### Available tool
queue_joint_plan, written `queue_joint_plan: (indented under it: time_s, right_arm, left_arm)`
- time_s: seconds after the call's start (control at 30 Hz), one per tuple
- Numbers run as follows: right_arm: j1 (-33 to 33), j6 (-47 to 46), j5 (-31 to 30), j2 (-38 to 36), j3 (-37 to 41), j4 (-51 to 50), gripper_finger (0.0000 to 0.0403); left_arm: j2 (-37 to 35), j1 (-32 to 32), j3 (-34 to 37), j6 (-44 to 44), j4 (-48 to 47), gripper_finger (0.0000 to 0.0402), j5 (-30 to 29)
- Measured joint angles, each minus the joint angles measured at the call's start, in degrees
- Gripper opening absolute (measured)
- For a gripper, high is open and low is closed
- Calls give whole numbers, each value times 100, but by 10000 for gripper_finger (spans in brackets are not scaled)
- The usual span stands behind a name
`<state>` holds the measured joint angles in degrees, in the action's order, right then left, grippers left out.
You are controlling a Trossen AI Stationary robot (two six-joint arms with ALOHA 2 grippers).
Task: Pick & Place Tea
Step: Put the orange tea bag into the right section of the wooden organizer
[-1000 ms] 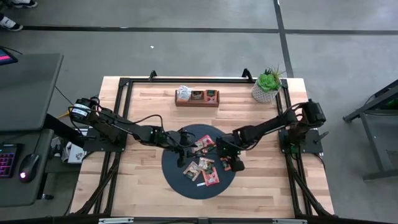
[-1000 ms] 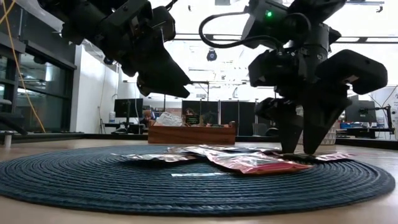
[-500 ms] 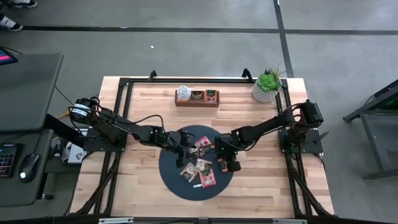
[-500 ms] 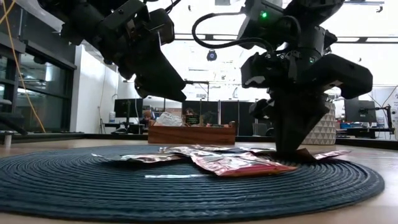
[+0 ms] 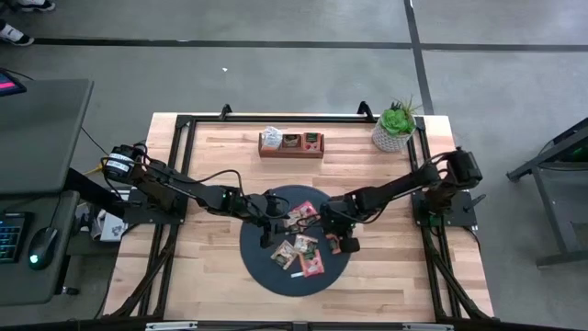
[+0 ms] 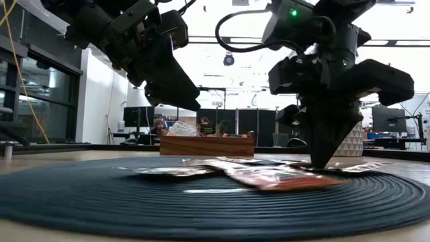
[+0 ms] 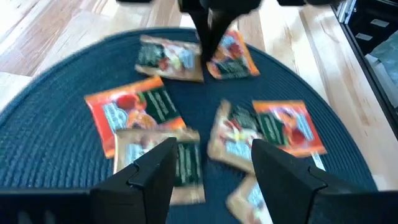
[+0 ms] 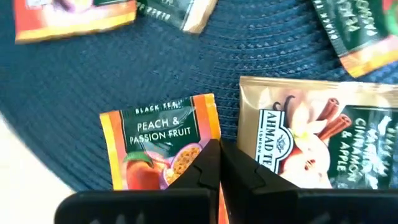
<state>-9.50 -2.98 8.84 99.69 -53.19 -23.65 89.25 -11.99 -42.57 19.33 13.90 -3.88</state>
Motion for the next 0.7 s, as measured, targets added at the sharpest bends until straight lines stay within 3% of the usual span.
queue_joint_plan:
  time_s: [0.4, 0.7]
  right_arm:
    - [-32, -398, -575, -1158, -17, 78, 0]
    - [313, -887, -1383, -1581, -24, 1185, 0]
  left_arm:
    - [0, 0, 0, 0, -5, 206, 0]
    - [0, 0, 0, 0, -3, 206, 0]
